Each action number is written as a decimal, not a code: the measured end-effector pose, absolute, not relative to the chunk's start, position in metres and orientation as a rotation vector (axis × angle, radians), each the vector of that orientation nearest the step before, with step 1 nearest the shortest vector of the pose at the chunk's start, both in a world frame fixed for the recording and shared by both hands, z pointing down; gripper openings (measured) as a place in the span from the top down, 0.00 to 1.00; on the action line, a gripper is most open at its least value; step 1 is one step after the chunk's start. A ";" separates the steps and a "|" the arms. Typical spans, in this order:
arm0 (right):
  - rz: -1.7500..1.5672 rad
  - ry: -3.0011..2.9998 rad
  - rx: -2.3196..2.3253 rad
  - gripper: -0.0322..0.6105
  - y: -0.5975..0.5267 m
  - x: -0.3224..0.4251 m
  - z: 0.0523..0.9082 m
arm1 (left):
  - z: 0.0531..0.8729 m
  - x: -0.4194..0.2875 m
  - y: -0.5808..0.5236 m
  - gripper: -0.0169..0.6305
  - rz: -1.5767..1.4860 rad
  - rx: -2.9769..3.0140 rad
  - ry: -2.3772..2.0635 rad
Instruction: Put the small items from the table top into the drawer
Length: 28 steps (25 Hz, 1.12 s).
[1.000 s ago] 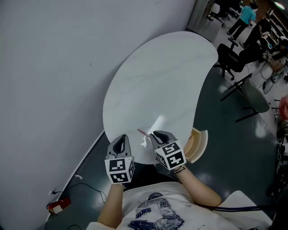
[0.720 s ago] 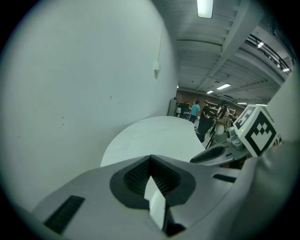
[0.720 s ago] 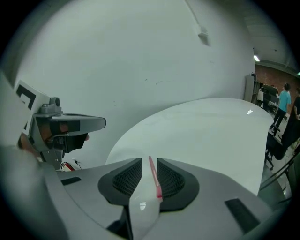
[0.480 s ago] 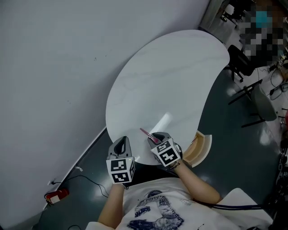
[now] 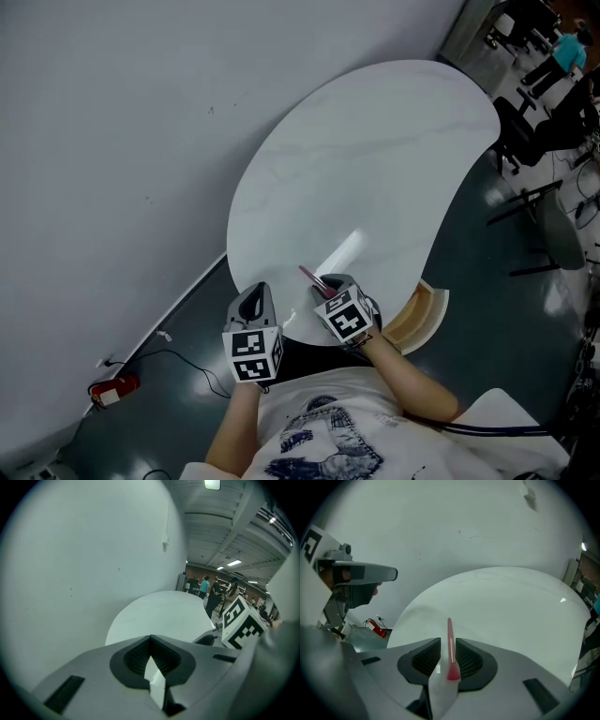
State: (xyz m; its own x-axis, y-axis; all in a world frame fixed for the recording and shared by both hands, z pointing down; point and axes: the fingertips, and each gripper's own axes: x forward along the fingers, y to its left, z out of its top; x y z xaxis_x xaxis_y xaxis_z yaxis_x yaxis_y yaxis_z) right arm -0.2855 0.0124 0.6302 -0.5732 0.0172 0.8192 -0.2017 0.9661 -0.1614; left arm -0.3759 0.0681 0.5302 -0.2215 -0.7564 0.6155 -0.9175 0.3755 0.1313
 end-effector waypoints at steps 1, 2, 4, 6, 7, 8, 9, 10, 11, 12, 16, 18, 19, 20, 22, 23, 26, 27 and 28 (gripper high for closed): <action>0.293 -2.156 0.123 0.78 0.012 -0.286 0.633 | 0.531 -0.377 0.067 0.94 0.344 1.431 -2.039; 0.293 -2.150 0.117 0.78 0.012 -0.286 0.635 | 0.532 -0.377 0.067 0.94 0.341 1.426 -2.039; 0.289 -2.140 0.109 0.78 0.013 -0.286 0.639 | 0.534 -0.376 0.066 0.94 0.337 1.416 -2.039; 0.287 -2.132 0.106 0.78 0.013 -0.285 0.642 | 0.536 -0.375 0.065 0.94 0.336 1.411 -2.037; 0.285 -2.127 0.103 0.78 0.013 -0.284 0.644 | 0.537 -0.374 0.065 0.94 0.337 1.408 -2.035; 0.282 -2.123 0.098 0.78 0.013 -0.284 0.646 | 0.537 -0.374 0.065 0.94 0.339 1.406 -2.035; 0.275 -2.119 0.094 0.78 0.013 -0.284 0.647 | 0.538 -0.375 0.065 0.94 0.341 1.403 -2.034; 0.264 -2.115 0.091 0.78 0.012 -0.284 0.648 | 0.538 -0.375 0.065 0.94 0.344 1.400 -2.034; 0.249 -2.112 0.092 0.78 0.012 -0.285 0.648 | 0.539 -0.376 0.065 0.94 0.347 1.397 -2.034; 0.230 -2.108 0.096 0.80 0.011 -0.285 0.649 | 0.539 -0.376 0.065 0.94 0.352 1.396 -2.035; 0.140 -2.102 0.122 0.85 0.008 -0.284 0.649 | 0.533 -0.375 0.063 0.94 0.377 1.411 -2.034; 0.141 -2.105 0.135 0.85 0.009 -0.284 0.650 | 0.530 -0.374 0.060 0.94 0.387 1.426 -2.029; 0.154 -2.106 0.140 0.85 0.008 -0.283 0.650 | 0.530 -0.374 0.058 0.94 0.392 1.433 -2.026; 0.168 -2.107 0.145 0.86 0.008 -0.282 0.650 | 0.529 -0.374 0.056 0.94 0.397 1.441 -2.023; 0.191 -2.111 0.161 0.86 0.006 -0.279 0.649 | 0.528 -0.374 0.052 0.94 0.408 1.460 -2.013; 0.199 -2.114 0.173 0.86 0.004 -0.277 0.647 | 0.527 -0.372 0.050 0.94 0.414 1.472 -2.006; 0.220 -2.123 0.225 0.86 -0.003 -0.269 0.641 | 0.527 -0.364 0.041 0.94 0.434 1.521 -1.976; 0.229 -2.125 0.248 0.86 -0.006 -0.265 0.639 | 0.527 -0.360 0.037 0.94 0.440 1.543 -1.962; 0.239 -2.128 0.274 0.86 -0.009 -0.261 0.636 | 0.526 -0.356 0.032 0.94 0.446 1.568 -1.946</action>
State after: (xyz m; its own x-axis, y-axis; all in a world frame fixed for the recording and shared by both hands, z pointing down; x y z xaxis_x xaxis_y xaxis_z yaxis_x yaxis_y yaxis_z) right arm -0.2612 -0.0094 0.6360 -0.5293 -0.1022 0.8422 -0.2868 0.9558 -0.0643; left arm -0.3557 0.0321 0.5263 -0.1280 -0.7638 0.6326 -0.9631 0.2480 0.1046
